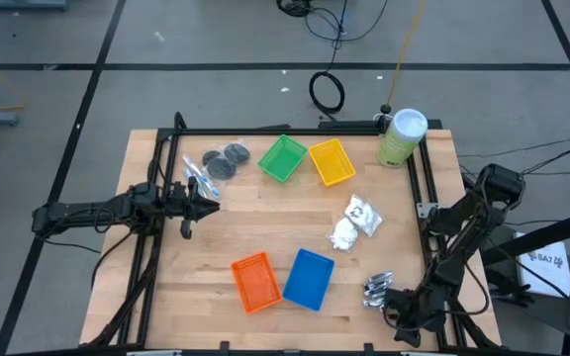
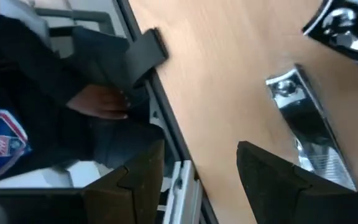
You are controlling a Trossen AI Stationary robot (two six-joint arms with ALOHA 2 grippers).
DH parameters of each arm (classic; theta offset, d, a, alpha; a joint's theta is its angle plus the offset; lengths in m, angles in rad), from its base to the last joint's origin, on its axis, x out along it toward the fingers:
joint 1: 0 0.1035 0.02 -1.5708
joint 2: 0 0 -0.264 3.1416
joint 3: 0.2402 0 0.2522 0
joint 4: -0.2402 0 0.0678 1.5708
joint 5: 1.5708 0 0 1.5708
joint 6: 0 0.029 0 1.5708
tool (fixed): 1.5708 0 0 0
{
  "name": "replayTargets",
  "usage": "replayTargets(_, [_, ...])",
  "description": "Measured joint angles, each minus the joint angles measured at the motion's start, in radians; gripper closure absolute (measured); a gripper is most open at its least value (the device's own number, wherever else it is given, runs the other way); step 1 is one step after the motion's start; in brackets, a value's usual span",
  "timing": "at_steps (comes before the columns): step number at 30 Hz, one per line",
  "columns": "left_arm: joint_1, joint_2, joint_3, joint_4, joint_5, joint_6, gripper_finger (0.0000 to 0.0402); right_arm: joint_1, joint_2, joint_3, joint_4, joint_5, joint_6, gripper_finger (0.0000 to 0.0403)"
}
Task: Pick & Place Travel size toiletries
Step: Put the silver nail cutter into the blue bin
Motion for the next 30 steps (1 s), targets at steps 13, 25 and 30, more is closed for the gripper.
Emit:
replayTargets(13, [0.000,0.000,0.000,0.000,0.000,0.000,0.0357,-0.148,0.044,0.003,-0.154,0.127,-0.350,0.0214])
replayTargets(25, [0.000,0.000,0.000,0.000,0.000,0.000,0.0357,-0.308,0.000,-0.003,0.003,0.118,-0.665,0.0215])
replayTargets(30, [0.000,0.000,0.000,0.001,0.000,0.000,0.0357,-0.320,-0.071,-0.002,-0.070,0.108,-0.730,0.0227])
